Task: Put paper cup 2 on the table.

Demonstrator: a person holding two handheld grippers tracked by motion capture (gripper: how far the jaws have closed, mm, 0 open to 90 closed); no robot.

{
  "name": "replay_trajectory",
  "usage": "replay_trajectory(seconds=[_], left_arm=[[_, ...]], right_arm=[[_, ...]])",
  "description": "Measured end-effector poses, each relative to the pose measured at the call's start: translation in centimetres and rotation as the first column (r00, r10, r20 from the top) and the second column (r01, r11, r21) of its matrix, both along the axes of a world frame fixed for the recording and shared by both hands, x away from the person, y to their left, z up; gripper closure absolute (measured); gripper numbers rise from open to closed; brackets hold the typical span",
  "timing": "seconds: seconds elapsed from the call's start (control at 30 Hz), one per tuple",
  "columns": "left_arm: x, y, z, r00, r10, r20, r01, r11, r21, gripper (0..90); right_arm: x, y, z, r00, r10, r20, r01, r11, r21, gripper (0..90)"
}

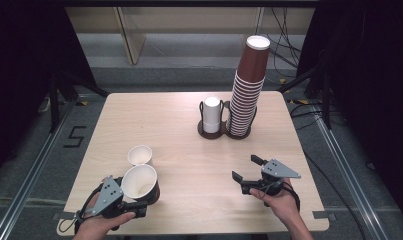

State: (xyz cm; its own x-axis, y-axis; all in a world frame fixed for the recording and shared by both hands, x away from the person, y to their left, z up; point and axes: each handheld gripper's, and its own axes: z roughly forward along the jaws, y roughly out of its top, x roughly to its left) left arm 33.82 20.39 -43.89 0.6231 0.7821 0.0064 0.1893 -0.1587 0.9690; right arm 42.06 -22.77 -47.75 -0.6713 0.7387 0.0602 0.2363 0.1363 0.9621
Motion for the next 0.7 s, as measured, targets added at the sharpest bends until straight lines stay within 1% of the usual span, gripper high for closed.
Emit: replay_trajectory(seconds=[0.03, 0.07, 0.1, 0.13, 0.17, 0.2, 0.23, 0.27, 0.3, 0.33, 0.37, 0.4, 0.47, 0.53, 0.6, 0.63, 0.7], left_arm=[[-0.1, 0.3, 0.0, 1.0000, 0.008, -0.001, -0.008, 1.0000, 0.000, 13.3], [-0.2, 0.5, -0.1, 0.9999, 0.017, -0.001, -0.017, 0.9999, -0.001, 13.3], [-0.2, 0.5, -0.1, 0.9999, 0.017, -0.001, -0.017, 0.9999, -0.001, 13.3], [-0.3, 1.2, -0.2, 0.9994, 0.033, -0.010, -0.033, 0.9995, 0.001, 13.2], [-0.3, 1.2, -0.2, 0.9994, 0.033, -0.010, -0.033, 0.9995, 0.001, 13.1], [-0.2, 1.6, -0.2, 0.9995, 0.031, -0.002, -0.031, 0.9995, -0.009, 13.1], [-0.3, 2.0, -0.2, 0.9989, 0.046, -0.008, -0.046, 0.9989, -0.011, 13.1], [-0.4, 2.4, -0.1, 0.9977, 0.066, -0.018, -0.066, 0.9978, 0.001, 13.1], [-0.3, 3.0, -0.2, 0.9961, 0.087, -0.012, -0.087, 0.9961, -0.010, 13.0], [-0.4, 3.4, -0.2, 0.9945, 0.103, -0.019, -0.103, 0.9947, -0.006, 13.1], [-0.4, 3.4, -0.2, 0.9945, 0.103, -0.019, -0.103, 0.9947, -0.006, 13.1], [-0.5, 3.7, -0.3, 0.9931, 0.115, -0.023, -0.115, 0.9934, 0.000, 13.1], [-0.4, 4.5, -0.7, 0.9895, 0.141, -0.034, -0.141, 0.9900, 0.004, 13.0], [-0.4, 4.7, -0.8, 0.9881, 0.149, -0.037, -0.149, 0.9888, 0.008, 12.9], [-0.3, 5.2, -1.0, 0.9847, 0.171, -0.035, -0.171, 0.9852, 0.014, 12.8], [-0.3, 5.2, -1.0, 0.9847, 0.171, -0.035, -0.171, 0.9852, 0.014, 12.8], [0.1, 5.7, -1.2, 0.9820, 0.187, -0.025, -0.187, 0.9823, 0.015, 12.7]], right_arm=[[0.1, 0.0, 0.0, 1.0000, -0.004, 0.006, 0.004, 1.000, 0.002, 8.2], [0.0, 0.0, 0.0, 0.9999, -0.006, -0.011, 0.006, 1.000, 0.010, 8.2], [0.0, -0.1, 0.0, 0.9999, -0.012, -0.005, 0.012, 1.000, -0.002, 8.3], [0.1, -0.1, -0.1, 1.0000, -0.006, -0.003, 0.006, 1.000, -0.002, 8.2], [0.1, -0.1, -0.1, 1.0000, -0.006, -0.003, 0.006, 1.000, -0.002, 8.2], [0.1, -0.2, -0.1, 0.9999, -0.011, 0.006, 0.011, 1.000, -0.007, 8.2], [0.0, -0.2, -0.1, 0.9999, -0.015, -0.008, 0.015, 1.000, 0.003, 8.2], [0.0, -0.2, 0.0, 0.9998, -0.015, -0.011, 0.015, 1.000, -0.002, 8.3], [0.0, -0.1, 0.0, 0.9999, -0.008, -0.011, 0.008, 1.000, 0.013, 8.2], [0.0, -0.1, 0.0, 0.9999, -0.011, -0.011, 0.011, 1.000, 0.013, 8.2], [0.0, -0.1, 0.0, 0.9999, -0.011, -0.011, 0.011, 1.000, 0.013, 8.2], [0.1, -0.2, 0.0, 0.9999, -0.010, 0.007, 0.010, 1.000, 0.000, 8.2], [0.1, -0.1, 0.0, 1.0000, -0.005, 0.003, 0.005, 1.000, 0.001, 8.3], [0.1, 0.0, 0.0, 1.0000, -0.003, 0.001, 0.003, 1.000, 0.009, 8.3], [0.0, -0.1, 0.1, 1.0000, -0.005, 0.002, 0.005, 1.000, 0.004, 8.3], [0.0, -0.1, 0.1, 1.0000, -0.005, 0.002, 0.005, 1.000, 0.004, 8.3], [0.0, 0.0, 0.1, 0.9999, -0.011, -0.003, 0.011, 1.000, 0.007, 8.3]])
